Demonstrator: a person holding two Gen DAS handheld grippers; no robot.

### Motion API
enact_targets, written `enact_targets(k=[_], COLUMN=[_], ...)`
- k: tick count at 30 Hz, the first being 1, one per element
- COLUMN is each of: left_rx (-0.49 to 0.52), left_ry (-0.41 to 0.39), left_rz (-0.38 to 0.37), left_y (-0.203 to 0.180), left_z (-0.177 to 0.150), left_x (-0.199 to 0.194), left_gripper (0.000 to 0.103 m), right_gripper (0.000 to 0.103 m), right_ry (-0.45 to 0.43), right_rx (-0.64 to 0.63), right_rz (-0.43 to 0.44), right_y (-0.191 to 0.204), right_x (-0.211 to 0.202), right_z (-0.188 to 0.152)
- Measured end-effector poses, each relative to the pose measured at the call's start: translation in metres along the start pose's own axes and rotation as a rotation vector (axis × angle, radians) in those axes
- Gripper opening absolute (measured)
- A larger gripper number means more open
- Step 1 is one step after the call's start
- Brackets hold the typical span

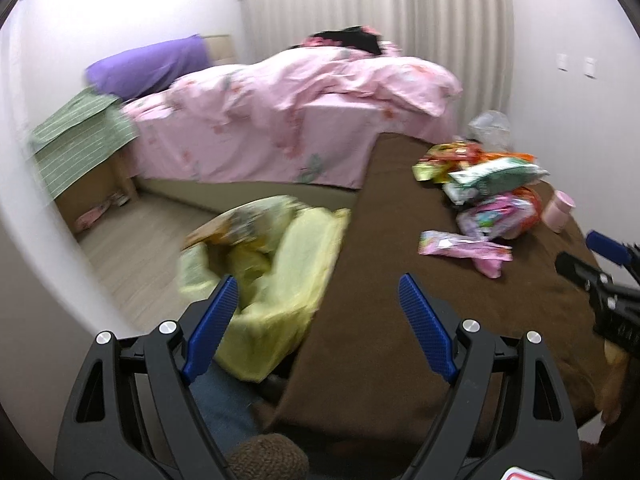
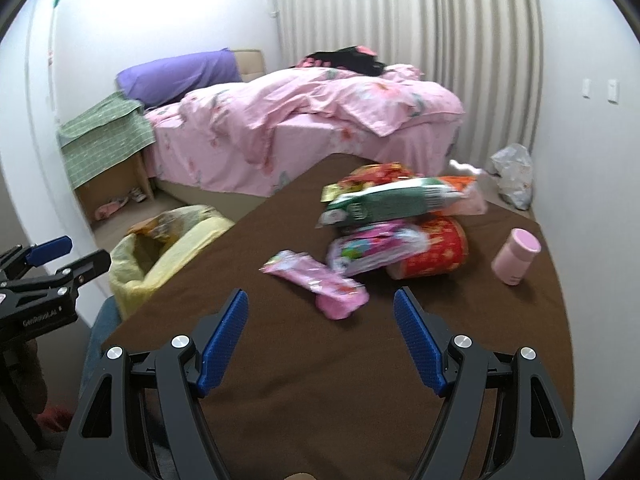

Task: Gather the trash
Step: 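Grasp the green-and-white milk carton with the left gripper and lift it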

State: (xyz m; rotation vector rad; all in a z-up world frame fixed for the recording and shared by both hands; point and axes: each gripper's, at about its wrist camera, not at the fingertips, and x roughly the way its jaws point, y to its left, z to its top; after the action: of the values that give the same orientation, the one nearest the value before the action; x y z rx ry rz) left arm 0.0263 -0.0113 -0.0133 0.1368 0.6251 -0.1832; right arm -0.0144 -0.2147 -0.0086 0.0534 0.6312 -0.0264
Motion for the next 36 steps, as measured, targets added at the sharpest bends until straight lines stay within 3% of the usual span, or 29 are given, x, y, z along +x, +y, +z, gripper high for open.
enact_targets(k=[5, 9, 16, 19, 21, 26, 32, 34, 36], left_rx=[0.123, 0.173, 0.296, 0.359, 0.364, 0.377, 0.422, 0.44, 0.458], left_ry=[-0.037, -0.05, 0.056, 0.067, 0.126, 0.28, 0.309, 0.281, 0.21], left_rz=[-0.211, -0.391, -0.677, -0.735, -0.781, -0.815, -0.944, -0.977, -0.952], left_y=[-0.036, -0.065, -0.121, -0.148, -0.158, -0.175, -0.162, -0.157, -0.156], left_z=[0.013, 0.046, 0.108, 0.133, 0.142, 0.145, 0.124, 0.123, 0.126], left_x=[0.026, 0.062, 0.136, 0.166, 0.191, 0.24, 0.201, 0.181, 0.168], left_gripper=[0.078, 0.081, 0.084, 0.084, 0.084, 0.082, 0.081, 0.081, 0.081], right_gripper=[0.072, 0.072, 0.072, 0.072, 0.072, 0.072, 0.072, 0.072, 0.072], right_ry=[0.002, 0.011, 0.069, 0.097, 0.117, 0.152, 0.188, 0.194, 0.185], right_rx=[0.032, 0.07, 0.109, 0.13, 0.156, 0.166, 0.127, 0.139, 0.157], right_rz=[-0.084, -0.135, -0.163, -0.161, -0.156, -0.146, -0.157, -0.153, -0.148], right_y=[-0.04, -0.072, -0.11, -0.123, -0.131, -0.14, -0.146, -0.15, -0.152], right_x=[0.009, 0.019, 0.05, 0.063, 0.069, 0.079, 0.084, 0.085, 0.083], right_z=[0.003, 0.005, 0.001, -0.001, -0.004, -0.011, -0.02, -0.022, -0.025])
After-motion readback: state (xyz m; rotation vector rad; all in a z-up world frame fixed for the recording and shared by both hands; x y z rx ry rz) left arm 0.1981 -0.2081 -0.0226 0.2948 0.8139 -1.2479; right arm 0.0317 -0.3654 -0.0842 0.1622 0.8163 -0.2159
